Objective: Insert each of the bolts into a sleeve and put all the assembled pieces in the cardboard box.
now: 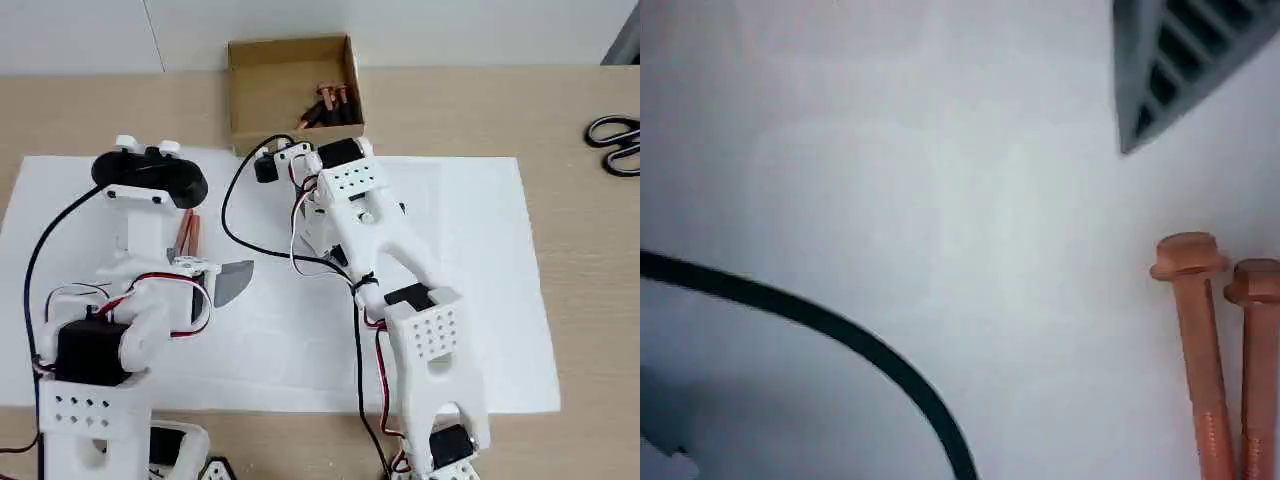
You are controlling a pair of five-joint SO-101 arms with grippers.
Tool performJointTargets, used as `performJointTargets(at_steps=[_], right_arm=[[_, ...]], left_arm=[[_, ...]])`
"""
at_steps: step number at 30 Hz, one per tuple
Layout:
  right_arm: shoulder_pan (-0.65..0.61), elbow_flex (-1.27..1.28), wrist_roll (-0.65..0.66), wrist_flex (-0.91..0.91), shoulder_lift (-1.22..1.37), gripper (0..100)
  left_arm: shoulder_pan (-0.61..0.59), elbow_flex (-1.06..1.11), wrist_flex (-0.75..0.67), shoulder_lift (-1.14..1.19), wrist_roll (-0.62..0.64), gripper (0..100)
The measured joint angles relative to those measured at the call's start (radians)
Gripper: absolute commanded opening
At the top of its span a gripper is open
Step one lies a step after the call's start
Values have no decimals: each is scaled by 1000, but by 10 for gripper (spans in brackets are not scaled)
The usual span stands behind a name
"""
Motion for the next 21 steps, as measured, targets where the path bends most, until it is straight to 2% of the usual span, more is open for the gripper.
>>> performJointTargets(at_steps=[8,14,21], right_arm=[[2,0,2,18,5,162],[11,-6,2,18,8,1],[15,-11,2,18,12,7]], left_arm=[[0,0,0,0,0,314],[0,0,0,0,0,314],[0,0,0,0,0,314]])
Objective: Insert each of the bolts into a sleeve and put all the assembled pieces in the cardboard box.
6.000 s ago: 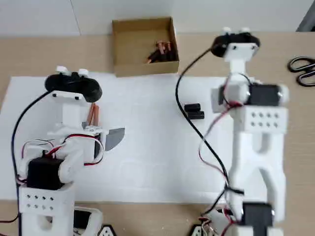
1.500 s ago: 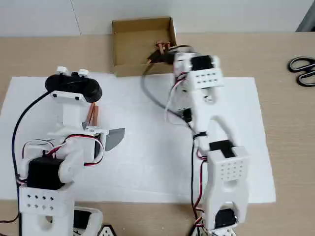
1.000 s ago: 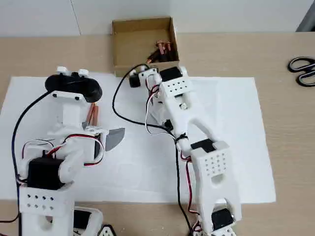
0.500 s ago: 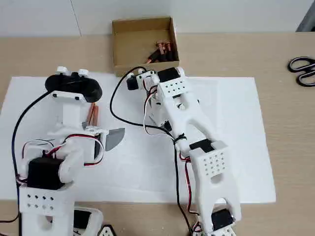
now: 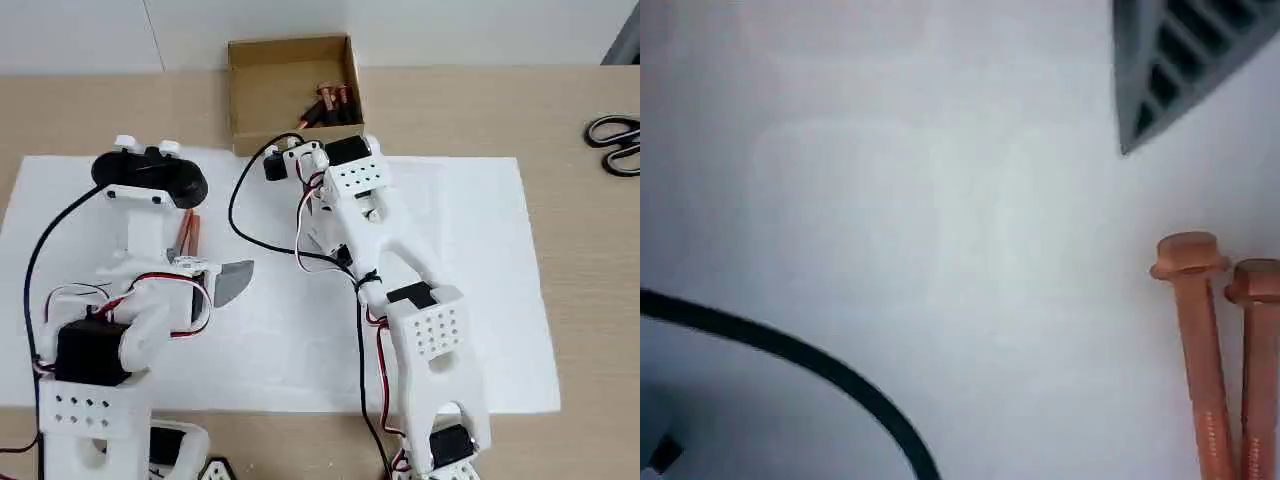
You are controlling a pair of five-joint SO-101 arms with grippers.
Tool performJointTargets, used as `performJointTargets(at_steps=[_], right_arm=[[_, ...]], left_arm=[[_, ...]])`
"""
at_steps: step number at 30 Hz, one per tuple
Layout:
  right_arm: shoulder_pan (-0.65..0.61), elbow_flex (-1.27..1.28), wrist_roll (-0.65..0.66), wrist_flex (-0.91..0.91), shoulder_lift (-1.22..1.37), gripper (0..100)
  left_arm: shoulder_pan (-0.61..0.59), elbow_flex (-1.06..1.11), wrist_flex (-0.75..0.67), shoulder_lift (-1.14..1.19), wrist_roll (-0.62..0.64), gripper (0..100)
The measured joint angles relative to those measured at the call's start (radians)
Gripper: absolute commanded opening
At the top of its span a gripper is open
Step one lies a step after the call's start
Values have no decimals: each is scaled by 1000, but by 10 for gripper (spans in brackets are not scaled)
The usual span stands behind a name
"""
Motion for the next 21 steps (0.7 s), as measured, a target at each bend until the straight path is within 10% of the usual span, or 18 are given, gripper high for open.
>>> performJointTargets(at_steps=[21], right_arm=[[143,43,0,71,-531,6]], left_arm=[[-133,-353,17,712,-69,236]])
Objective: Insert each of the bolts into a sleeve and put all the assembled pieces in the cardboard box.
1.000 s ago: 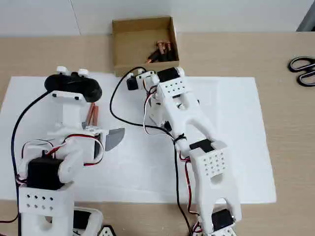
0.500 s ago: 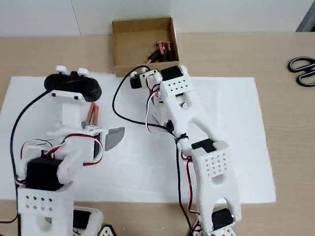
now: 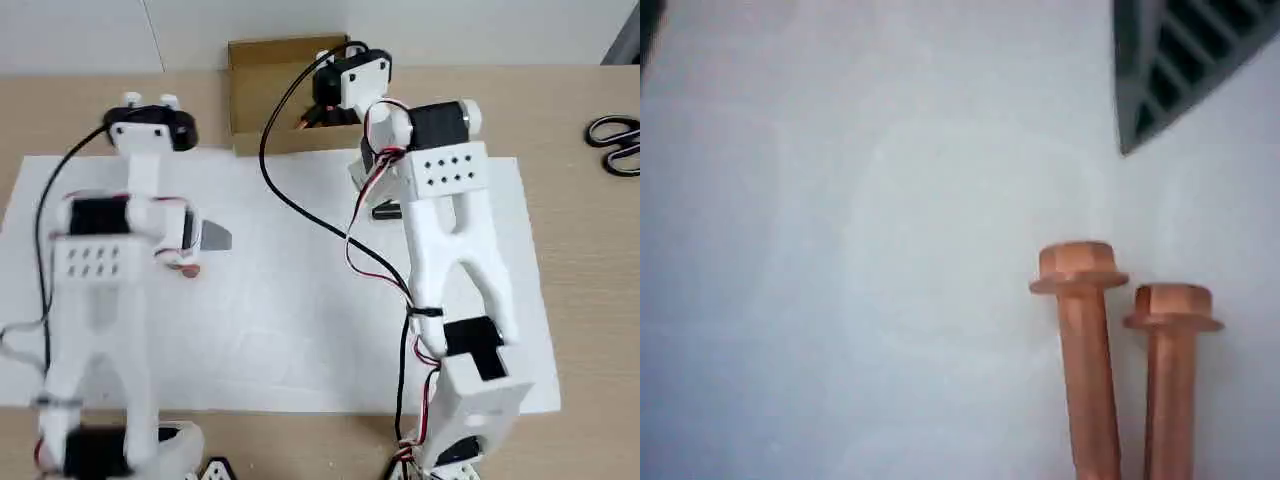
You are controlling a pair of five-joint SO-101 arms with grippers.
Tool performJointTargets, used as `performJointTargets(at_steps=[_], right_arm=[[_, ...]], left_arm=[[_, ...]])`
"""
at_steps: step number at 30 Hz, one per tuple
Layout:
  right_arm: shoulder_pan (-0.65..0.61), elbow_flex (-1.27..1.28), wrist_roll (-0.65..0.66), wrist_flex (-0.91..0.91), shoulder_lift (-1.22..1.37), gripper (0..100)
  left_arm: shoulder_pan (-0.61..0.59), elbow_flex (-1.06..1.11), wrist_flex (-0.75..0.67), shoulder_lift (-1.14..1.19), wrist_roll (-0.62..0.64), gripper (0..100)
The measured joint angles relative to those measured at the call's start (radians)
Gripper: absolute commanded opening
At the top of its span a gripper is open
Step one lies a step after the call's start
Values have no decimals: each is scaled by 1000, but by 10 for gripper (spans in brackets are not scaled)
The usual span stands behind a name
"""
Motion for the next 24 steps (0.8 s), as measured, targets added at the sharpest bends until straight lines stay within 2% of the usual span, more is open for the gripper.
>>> performJointTargets(at_steps=[7,14,20,24], right_arm=[[-2,100,0,3,-64,6],[-2,106,0,8,-112,6],[-2,106,-3,8,-115,6],[-2,106,-18,8,-115,6]], left_arm=[[-5,-83,-98,292,-3,218],[-8,-86,-181,427,-3,218],[-60,-89,-235,509,-3,216],[-72,-100,-249,559,-2,142]])
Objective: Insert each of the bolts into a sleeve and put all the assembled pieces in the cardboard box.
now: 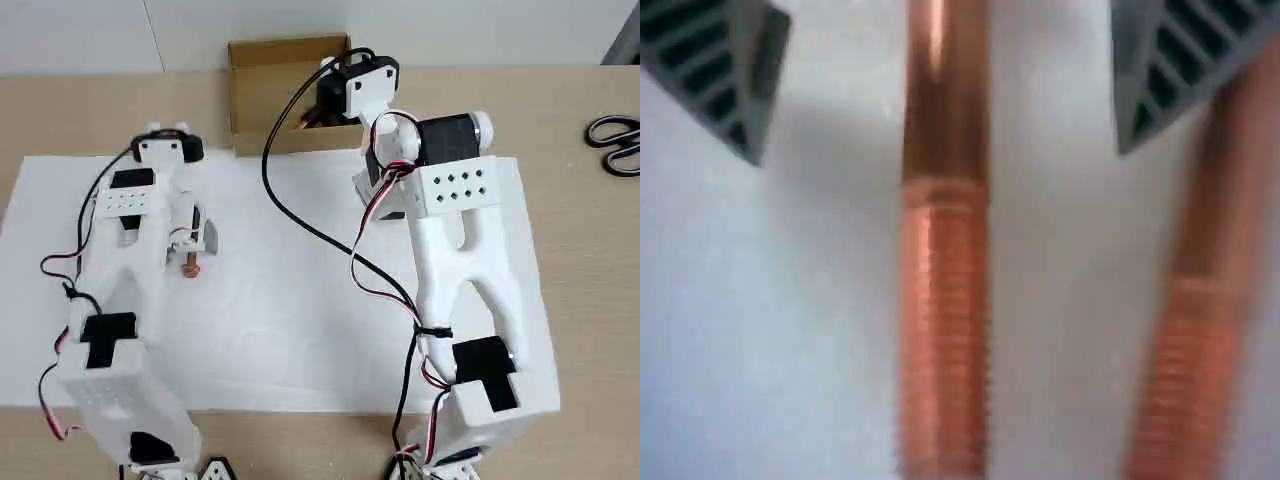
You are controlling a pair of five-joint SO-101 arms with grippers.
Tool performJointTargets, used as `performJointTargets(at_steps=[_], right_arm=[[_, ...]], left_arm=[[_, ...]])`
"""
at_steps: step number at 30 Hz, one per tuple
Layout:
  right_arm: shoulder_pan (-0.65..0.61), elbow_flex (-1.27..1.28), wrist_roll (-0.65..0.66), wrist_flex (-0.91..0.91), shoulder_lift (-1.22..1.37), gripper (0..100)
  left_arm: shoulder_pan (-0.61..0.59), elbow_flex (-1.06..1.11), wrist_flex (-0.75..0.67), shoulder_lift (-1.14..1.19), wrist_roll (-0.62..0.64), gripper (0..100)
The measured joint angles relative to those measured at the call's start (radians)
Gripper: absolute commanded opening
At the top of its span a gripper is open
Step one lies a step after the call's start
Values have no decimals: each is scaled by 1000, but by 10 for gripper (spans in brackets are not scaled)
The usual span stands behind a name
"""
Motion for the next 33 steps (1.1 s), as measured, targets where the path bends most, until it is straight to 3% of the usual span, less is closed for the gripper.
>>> performJointTargets(at_steps=[10,16,21,33], right_arm=[[0,0,-2,0,0,6],[0,0,-3,0,0,6],[0,0,-3,0,0,6],[0,0,-3,0,0,6]], left_arm=[[68,-11,-3,26,-2,4],[123,-23,37,28,-72,6],[161,-44,149,-21,-106,6],[161,-80,377,-282,-707,6]])
